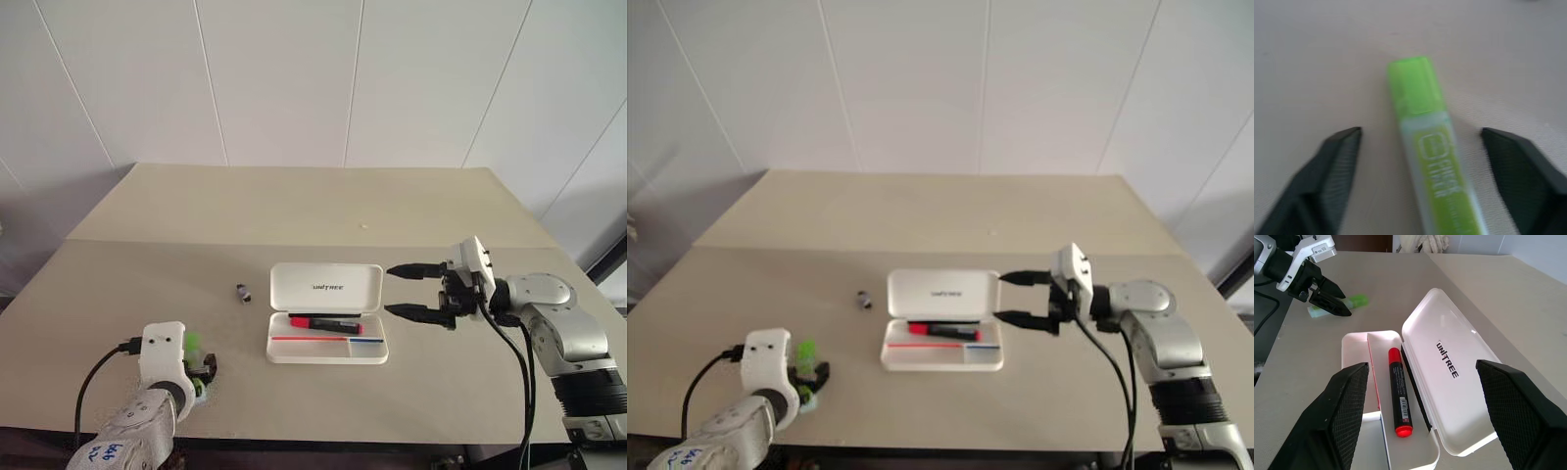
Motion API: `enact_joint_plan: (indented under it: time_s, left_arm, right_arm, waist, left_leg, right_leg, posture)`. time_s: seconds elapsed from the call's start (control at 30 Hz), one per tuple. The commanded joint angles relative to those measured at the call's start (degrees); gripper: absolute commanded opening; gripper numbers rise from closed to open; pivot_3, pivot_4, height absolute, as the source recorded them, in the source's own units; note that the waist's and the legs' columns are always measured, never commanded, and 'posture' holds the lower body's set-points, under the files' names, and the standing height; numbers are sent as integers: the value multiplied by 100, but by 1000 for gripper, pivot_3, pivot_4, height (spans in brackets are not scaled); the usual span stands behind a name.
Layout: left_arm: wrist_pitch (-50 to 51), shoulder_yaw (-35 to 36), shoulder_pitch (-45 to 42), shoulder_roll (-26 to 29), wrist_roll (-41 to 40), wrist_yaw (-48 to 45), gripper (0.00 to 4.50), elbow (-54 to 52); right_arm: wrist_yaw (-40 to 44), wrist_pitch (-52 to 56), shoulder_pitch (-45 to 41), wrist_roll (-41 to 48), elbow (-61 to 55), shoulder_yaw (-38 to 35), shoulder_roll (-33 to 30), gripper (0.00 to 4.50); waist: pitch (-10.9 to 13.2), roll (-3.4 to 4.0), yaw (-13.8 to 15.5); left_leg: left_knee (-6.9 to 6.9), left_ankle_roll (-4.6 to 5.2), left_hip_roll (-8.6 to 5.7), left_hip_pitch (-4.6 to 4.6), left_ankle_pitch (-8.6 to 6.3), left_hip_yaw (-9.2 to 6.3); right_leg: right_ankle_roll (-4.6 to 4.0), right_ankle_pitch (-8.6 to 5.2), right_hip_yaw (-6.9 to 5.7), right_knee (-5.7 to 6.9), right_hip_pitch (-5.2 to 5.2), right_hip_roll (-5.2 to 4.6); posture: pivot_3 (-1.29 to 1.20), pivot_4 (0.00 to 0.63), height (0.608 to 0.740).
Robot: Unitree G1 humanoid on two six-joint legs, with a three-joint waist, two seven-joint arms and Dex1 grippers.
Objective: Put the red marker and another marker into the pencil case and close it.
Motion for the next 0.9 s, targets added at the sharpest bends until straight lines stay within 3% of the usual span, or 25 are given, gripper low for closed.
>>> enact_joint_plan:
  time_s: [0.03, 0.2, 0.43, 0.63, 0.73, 0.8, 0.83, 0.9]
  left_arm:
    - [121, -94, -55, 31, 124, -96, 2724, 211]
    - [83, -166, -217, 33, 226, -123, 1113, 390]
    - [-300, -178, -446, 167, 305, -289, 1082, 658]
    - [-1248, -15, -1139, 896, 103, -1025, 1082, 1465]
    - [-1487, -39, -1423, 1227, 1, -1377, 1082, 1797]
    - [-1694, -95, -1549, 1426, -90, -1648, 1082, 1967]
    - [-1808, -129, -1620, 1537, -153, -1812, 1082, 2045]
    - [-2051, -195, -1750, 1762, -317, -2184, 1082, 2159]
  right_arm:
    - [-70, -64, -97, 57, -231, -101, -15, 4500]
    - [-114, -54, -57, 68, -281, -153, -73, 4500]
    - [-160, -67, -70, 56, -255, -173, -102, 4500]
    - [-236, -79, -109, 18, -203, -173, -92, 4500]
    - [-279, -66, -82, 14, -249, -191, -95, 4500]
    - [-302, -59, -41, 22, -294, -207, -110, 4500]
    - [-322, -51, -16, 28, -324, -221, -121, 4500]
    - [-363, -27, 36, 51, -393, -264, -144, 4500]
  waist:
    - [-1, 1, -1]
    - [-1, 2, -3]
    - [-3, 6, 5]
    - [6, -11, -78]
    - [6, -10, -103]
    - [5, -11, -95]
    - [5, -10, -81]
    - [4, -10, -24]
  left_leg:
    - [0, 1, 0, 3, 0, 0]
    - [0, 3, 1, 23, 2, -1]
    - [-1, 10, 0, 48, 15, -1]
    - [-2, -14, 5, 48, 18, 1]
    - [-21, 18, 4, 46, 22, 5]
    - [-32, 18, 7, 39, 8, 5]
    - [-31, 13, 7, 26, 0, 5]
    - [-42, 0, 13, -19, -3, -3]
  right_leg:
    - [-2, -1, 0, -3, 5, 0]
    - [-19, -5, 0, -40, 45, 0]
    - [-52, 12, 0, -89, 88, 0]
    - [-73, 57, -2, -161, 108, 7]
    - [-70, 53, -1, -182, 118, 0]
    - [-46, 52, -1, -150, 91, -1]
    - [19, 68, -1, -124, 67, -2]
    - [25, 51, -5, -84, -5, 3]
  posture:
    - [0, 150, 740]
    - [0, 150, 740]
    - [0, 150, 740]
    - [0, 150, 740]
    - [0, 150, 740]
    - [0, 150, 740]
    - [0, 150, 740]
    - [0, 150, 740]
